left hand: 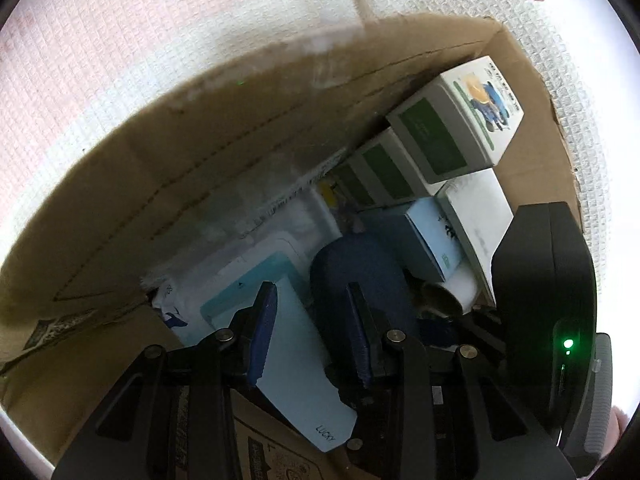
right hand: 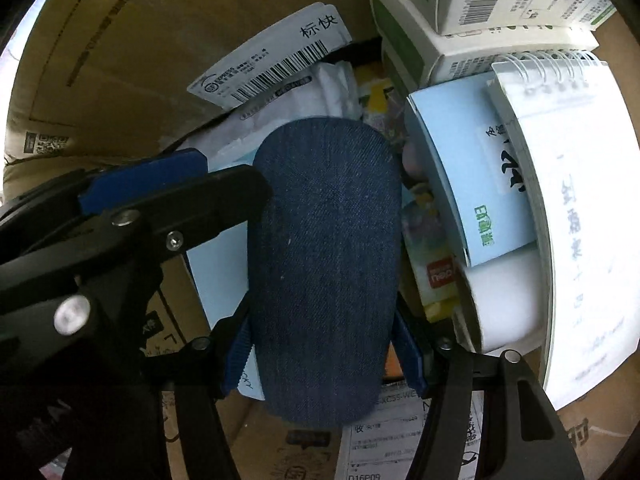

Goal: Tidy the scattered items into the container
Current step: 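Lower the glasses case into the box beside the LUCKY case and open both grippers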

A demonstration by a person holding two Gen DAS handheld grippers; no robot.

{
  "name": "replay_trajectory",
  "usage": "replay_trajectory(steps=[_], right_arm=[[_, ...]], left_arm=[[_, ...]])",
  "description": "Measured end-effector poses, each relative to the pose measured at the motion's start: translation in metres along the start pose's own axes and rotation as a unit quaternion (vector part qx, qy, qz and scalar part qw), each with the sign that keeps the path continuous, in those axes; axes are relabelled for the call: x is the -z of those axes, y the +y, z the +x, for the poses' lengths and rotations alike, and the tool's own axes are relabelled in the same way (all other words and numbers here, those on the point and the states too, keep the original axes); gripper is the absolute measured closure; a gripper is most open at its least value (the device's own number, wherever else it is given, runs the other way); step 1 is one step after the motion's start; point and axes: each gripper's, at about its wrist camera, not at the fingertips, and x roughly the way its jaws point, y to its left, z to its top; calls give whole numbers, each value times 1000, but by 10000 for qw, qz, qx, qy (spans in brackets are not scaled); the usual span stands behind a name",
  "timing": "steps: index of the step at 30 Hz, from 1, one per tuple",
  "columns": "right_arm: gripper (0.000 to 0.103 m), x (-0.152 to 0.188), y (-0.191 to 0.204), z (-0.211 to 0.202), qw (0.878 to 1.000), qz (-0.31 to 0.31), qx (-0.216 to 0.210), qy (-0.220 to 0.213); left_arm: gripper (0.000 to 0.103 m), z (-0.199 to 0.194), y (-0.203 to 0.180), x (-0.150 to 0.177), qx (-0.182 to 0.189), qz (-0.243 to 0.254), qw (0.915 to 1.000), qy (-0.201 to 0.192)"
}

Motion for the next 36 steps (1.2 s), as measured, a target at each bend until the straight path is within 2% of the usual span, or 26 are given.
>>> replay_trajectory(steps=[4, 7, 10, 12, 14, 15, 16, 17, 18, 20, 24, 28, 31, 36], right_arm=[[42, 4, -4, -3, 10000, -44, 37, -54], [42, 9, -6, -12, 9996, -10, 218, -199], [41, 18, -12, -28, 9994, 192, -9, -277], [41, 24, -17, -40, 9986, 301, -80, -425], [41, 29, -21, -53, 9967, 381, 99, -704], [48, 30, -22, -57, 9957, 377, 231, -810], [65, 32, -22, -58, 9951, 363, 351, -855], [74, 33, -21, -58, 9935, 305, 600, -914], [80, 34, -19, -55, 9917, 142, 887, -923], [80, 36, -19, -51, 9913, 66, 964, -893], [80, 38, -23, -53, 9908, 44, 834, -1064], [80, 36, -28, -55, 9907, 10, 740, -1144], [80, 36, -35, -56, 9914, 79, 529, -1197], [80, 40, -45, -50, 9913, -17, -14, -1314]], left_arm=[[63, -2, 1, 1, -51, 69, 10000, -1], [63, -1, 1, 1, -139, 183, 9997, 112], [63, -1, 1, 1, -233, 280, 9991, 225], [63, -2, 2, 0, -233, 262, 9991, 232], [63, -4, 4, -2, -259, 233, 9991, 243], [63, -4, 5, -2, -275, 215, 9991, 255], [63, -5, 6, -3, -292, 196, 9990, 267], [63, -6, 6, -4, -300, 189, 9990, 274], [63, -7, 7, -4, -298, 210, 9990, 252], [66, -12, 8, -4, -252, 235, 9992, 193], [78, -14, 11, -5, -240, 181, 9992, 275], [87, -12, 9, -8, -429, 241, 9976, 482], [88, -17, 14, -11, -437, 152, 9977, 486], [99, -25, 18, -14, -545, 204, 9969, 529]])
